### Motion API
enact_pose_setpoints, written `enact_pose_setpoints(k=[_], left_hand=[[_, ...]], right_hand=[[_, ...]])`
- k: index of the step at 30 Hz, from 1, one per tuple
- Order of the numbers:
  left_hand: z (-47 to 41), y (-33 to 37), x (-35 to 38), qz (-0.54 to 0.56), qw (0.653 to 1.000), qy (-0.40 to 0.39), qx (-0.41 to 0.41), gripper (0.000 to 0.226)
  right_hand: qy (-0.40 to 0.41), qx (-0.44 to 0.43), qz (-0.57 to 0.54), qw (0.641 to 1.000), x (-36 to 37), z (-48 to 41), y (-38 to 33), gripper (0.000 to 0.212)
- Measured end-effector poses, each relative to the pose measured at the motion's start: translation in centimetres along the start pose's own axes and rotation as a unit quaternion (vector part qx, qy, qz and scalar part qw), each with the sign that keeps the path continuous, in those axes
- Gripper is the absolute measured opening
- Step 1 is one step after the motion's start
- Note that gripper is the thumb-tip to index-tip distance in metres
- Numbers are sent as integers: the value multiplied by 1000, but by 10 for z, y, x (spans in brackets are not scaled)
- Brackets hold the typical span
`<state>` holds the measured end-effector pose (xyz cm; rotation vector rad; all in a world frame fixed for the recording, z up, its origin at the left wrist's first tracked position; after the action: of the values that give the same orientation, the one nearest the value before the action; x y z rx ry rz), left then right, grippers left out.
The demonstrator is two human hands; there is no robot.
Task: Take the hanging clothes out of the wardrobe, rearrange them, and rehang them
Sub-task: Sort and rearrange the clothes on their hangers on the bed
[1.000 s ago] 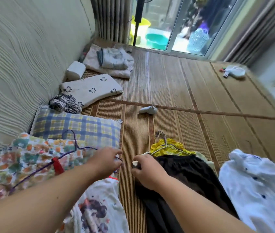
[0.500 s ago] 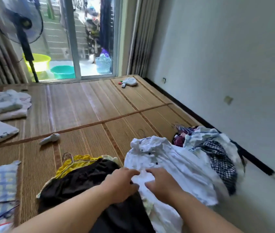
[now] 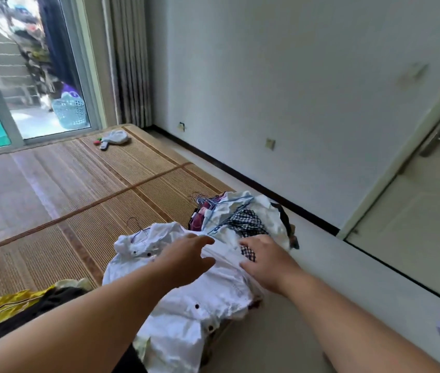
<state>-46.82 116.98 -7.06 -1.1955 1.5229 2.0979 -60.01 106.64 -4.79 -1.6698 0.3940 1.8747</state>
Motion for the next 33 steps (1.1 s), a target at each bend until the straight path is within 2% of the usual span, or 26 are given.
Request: enact_pose_setpoints(k=[6, 15, 20, 29, 33], left_hand=[[-70, 2, 39, 15, 999, -45, -15, 49], [-212, -7, 52, 20, 996, -70, -49, 47], [-273, -14, 45, 12, 996, -61, -69, 46], [-359, -29, 49, 17, 992, -30, -123, 46], [-397, -48, 61, 31, 979, -5, -202, 48]], right_hand=[[-22, 34, -13, 999, 9, -41, 65, 53], [-52, 35, -23, 998, 6, -171, 130, 51], [-53, 32, -44, 997, 1, -226, 155, 50], [-100, -15, -10, 995, 12, -336, 213, 50], [-134, -68, -6, 989, 25, -408, 242, 54]])
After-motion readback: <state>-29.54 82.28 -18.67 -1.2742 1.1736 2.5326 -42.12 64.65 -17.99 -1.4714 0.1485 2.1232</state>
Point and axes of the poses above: each hand's wrist, its own z-axis away from the middle knuckle, its own x-axis out of the palm, y = z × x, the point moved 8 cm from there along -z, towards the middle knuckle, and after that the axes turned 13 degrees about z, right-handed, at the moved point
